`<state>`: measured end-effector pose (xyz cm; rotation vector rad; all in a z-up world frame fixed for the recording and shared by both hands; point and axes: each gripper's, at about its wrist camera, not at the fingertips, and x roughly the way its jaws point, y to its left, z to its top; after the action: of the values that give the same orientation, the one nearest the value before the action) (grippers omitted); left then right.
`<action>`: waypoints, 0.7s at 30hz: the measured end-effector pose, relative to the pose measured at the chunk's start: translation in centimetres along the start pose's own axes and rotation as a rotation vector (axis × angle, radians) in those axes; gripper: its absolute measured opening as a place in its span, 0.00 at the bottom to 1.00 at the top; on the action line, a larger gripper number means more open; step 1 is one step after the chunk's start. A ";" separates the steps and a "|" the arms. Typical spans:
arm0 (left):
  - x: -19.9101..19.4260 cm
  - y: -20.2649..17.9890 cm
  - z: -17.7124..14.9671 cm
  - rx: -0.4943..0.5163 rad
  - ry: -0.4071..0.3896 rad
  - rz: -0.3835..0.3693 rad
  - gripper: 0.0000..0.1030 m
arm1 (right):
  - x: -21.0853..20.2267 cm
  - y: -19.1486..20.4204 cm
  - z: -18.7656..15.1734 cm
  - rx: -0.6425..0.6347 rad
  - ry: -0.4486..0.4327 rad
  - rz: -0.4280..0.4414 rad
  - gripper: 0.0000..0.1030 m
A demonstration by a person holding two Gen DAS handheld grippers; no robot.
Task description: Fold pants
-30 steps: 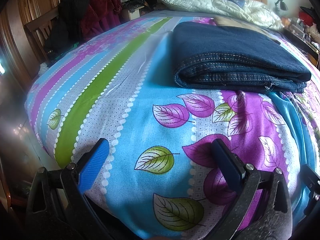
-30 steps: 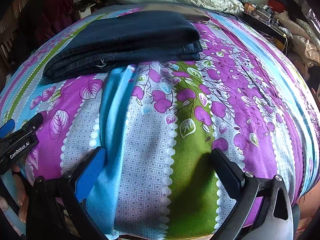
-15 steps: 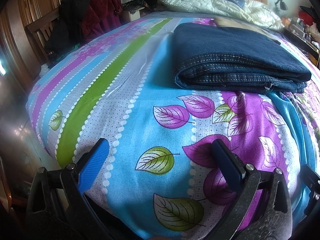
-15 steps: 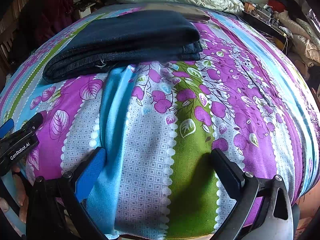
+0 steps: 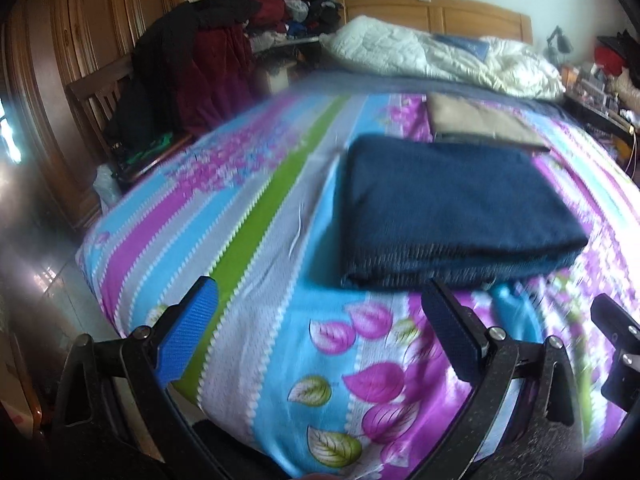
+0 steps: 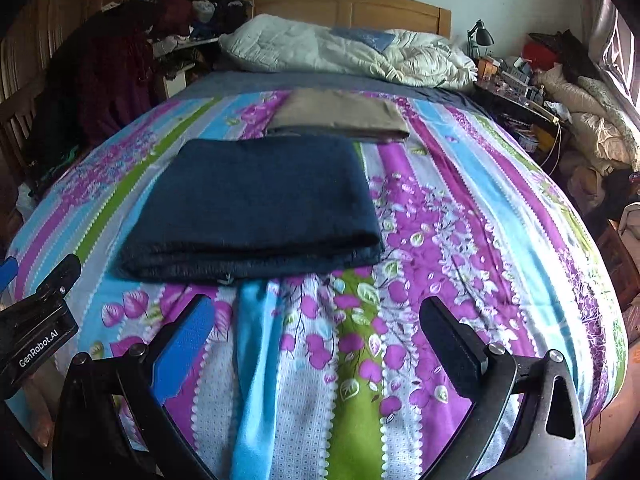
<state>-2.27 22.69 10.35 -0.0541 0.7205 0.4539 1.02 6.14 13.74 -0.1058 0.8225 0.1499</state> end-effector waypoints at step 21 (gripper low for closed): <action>-5.4 -0.2 6.1 -0.037 -0.051 -0.011 0.99 | -7.0 0.2 7.7 0.028 -0.103 0.014 1.00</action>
<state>-1.92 21.67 18.39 -0.0805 0.6617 0.4567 1.81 6.84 24.10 -0.0651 0.7222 0.1557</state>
